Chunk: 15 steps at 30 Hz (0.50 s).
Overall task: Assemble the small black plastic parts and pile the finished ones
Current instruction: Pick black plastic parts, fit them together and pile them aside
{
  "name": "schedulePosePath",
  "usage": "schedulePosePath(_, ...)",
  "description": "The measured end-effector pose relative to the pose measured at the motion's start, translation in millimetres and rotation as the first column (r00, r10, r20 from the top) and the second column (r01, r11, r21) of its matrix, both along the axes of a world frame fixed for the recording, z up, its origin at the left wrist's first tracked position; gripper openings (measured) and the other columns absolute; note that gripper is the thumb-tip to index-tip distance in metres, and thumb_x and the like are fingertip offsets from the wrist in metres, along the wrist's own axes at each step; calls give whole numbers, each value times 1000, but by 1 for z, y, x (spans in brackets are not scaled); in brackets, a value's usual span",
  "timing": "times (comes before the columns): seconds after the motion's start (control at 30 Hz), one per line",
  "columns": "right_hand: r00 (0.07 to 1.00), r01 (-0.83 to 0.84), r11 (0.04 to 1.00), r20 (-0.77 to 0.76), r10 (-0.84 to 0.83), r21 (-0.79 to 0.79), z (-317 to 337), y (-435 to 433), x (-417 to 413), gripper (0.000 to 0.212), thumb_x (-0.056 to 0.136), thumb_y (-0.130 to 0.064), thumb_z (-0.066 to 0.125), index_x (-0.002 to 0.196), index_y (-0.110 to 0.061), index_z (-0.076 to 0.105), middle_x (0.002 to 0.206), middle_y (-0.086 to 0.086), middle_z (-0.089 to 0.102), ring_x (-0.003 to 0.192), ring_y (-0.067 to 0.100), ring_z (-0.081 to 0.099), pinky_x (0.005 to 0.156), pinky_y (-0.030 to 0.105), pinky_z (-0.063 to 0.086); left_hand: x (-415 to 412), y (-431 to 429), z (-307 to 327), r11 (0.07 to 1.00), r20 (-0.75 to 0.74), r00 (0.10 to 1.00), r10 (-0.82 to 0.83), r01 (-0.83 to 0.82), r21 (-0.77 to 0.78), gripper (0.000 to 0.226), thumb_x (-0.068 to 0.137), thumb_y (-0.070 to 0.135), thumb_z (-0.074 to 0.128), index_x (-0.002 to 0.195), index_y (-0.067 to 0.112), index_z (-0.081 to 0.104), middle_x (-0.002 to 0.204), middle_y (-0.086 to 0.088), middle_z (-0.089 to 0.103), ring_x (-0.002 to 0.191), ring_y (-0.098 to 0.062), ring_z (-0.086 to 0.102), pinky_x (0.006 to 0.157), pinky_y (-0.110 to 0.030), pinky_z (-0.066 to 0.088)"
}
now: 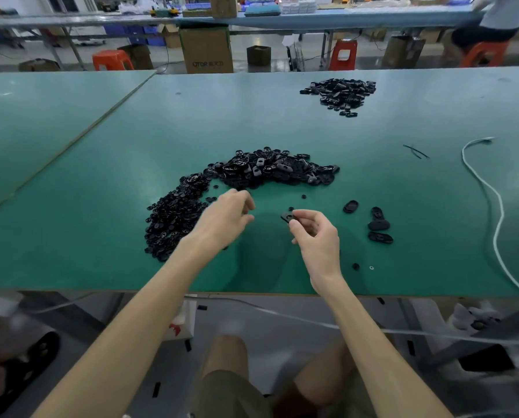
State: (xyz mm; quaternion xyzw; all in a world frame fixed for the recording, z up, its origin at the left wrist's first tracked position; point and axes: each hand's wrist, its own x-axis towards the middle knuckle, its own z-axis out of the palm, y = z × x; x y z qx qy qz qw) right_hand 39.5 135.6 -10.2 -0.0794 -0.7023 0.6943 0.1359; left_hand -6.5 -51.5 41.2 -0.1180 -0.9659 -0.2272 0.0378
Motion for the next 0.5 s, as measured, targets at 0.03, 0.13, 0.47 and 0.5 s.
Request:
schedulePosePath(0.03, 1000, -4, 1000, -1, 4, 1, 0, 0, 0, 16, 96, -8, 69, 112, -12, 71, 98, -3, 72, 84, -1, 66, 66, 17, 54, -3, -9, 3, 998, 50, 997, 52, -50, -46, 13, 96, 20, 71, 107, 18, 65, 107, 2, 64, 95, -18, 63, 92, -38, 53)
schedulePosePath(0.13, 1000, -14, 1000, -4, 14, -3, -1, 0, -2, 16, 96, -7, 69, 110, -14, 71, 97, -5, 72, 83, -5, 65, 66, 18, 55, -9, -29, 8, 991, 192, 975, 111, -94, -96, 12, 91, 21, 78, 96, 17, 68, 96, 1, 71, 86, -17, 68, 84, -38, 56)
schedulePosePath(0.47, 999, -40, 999, -9, 40, 2, -3, 0, -2, 14, 96, -10, 70, 106, -18, 71, 98, -5, 73, 84, -3, 66, 67, 18, 55, -8, -17, 2, 968, 175, 985, 14, 31, -249, 7, 98, 17, 69, 97, 10, 70, 96, 0, 60, 94, -24, 62, 83, -34, 48)
schedulePosePath(0.5, 999, -41, 999, -8, 41, -1, -3, 0, -1, 14, 96, -10, 70, 107, -18, 71, 98, -4, 73, 84, -3, 66, 68, 18, 55, -8, -15, 1, 964, 162, 987, 0, 43, -263, 7, 101, 17, 64, 99, 10, 66, 99, -1, 55, 97, -25, 59, 85, -35, 45)
